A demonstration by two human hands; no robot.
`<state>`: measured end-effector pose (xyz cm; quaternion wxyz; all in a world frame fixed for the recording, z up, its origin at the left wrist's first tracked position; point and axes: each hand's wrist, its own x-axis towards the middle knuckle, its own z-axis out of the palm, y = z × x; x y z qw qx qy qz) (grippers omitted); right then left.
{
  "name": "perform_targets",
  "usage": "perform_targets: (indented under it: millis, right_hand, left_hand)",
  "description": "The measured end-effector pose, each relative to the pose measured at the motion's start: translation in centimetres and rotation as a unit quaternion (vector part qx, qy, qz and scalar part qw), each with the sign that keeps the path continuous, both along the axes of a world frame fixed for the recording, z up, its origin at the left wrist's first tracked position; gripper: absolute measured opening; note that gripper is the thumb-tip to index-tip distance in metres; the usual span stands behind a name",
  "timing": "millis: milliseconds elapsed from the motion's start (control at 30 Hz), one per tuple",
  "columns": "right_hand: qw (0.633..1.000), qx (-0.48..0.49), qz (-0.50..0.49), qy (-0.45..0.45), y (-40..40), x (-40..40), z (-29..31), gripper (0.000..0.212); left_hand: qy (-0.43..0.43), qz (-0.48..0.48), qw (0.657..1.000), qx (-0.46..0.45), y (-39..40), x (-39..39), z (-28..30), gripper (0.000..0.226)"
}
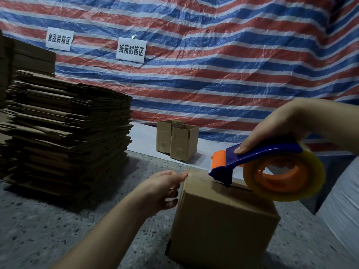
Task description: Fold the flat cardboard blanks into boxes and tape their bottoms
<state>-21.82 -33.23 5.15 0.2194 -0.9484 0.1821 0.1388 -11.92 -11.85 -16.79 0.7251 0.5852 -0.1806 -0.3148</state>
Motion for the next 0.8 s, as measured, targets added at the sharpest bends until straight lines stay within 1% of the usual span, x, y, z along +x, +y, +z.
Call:
perform_targets:
  millis: [33,133,200,267,333,400,433,500,600,633,733,800]
  right_hand:
    - [1.0,0.007,0.001,0.006,-0.1,-0.3,-0.2,0.031]
    - [0.999,-0.013,0.023,0.02,0.2,0.0,-0.7,0.039]
    - [0.994,-0.063,0.017,0.082,1.4,0.6,-0.8,0.046]
    - [0.981,-0.097,-0.005,0.169,2.7,0.7,-0.5,0.06]
    - [0.977,-0.103,-0.01,0.187,2.9,0.8,-0.4,0.07]
    - [0.977,-0.104,-0.009,0.184,2.8,0.8,-0.5,0.072]
    - [0.977,-0.105,-0.009,0.184,2.7,0.8,-0.5,0.073]
    - [0.976,-0.107,-0.01,0.189,2.8,0.8,-0.5,0.072]
    - [0.976,-0.108,-0.009,0.189,2.9,0.8,-0.5,0.073]
    - [0.976,-0.11,-0.009,0.186,2.9,0.8,-0.5,0.074]
    - [0.977,-0.114,-0.008,0.178,2.8,0.7,-0.4,0.073]
    - [0.979,-0.103,-0.011,0.175,2.5,0.4,-0.2,0.074]
  left_hand:
    - [-0.002,0.0,1.0,0.005,0.1,0.0,0.1,0.027]
    - [-0.014,-0.007,1.0,0.022,0.3,0.0,0.5,0.033]
    - [-0.005,-0.029,0.999,0.03,0.5,0.0,0.7,0.036]
    - [0.023,-0.052,0.998,0.023,0.7,0.1,0.8,0.042]
    - [0.038,-0.067,0.996,0.033,0.7,0.1,1.0,0.055]
    - [0.01,-0.066,0.995,0.074,0.5,0.0,0.9,0.073]
    - [0.0,-0.054,0.995,0.085,0.3,-0.1,0.9,0.083]
    - [-0.006,-0.018,0.996,0.086,0.0,-0.4,0.9,0.089]
    - [-0.033,0.024,0.995,0.092,0.0,-0.3,0.9,0.09]
    - [-0.048,0.036,0.993,0.097,0.0,-0.3,0.9,0.087]
    - [-0.097,0.069,0.986,0.12,-0.3,-0.2,1.0,0.058]
    - [-0.121,0.077,0.982,0.125,-0.5,-0.1,1.1,0.049]
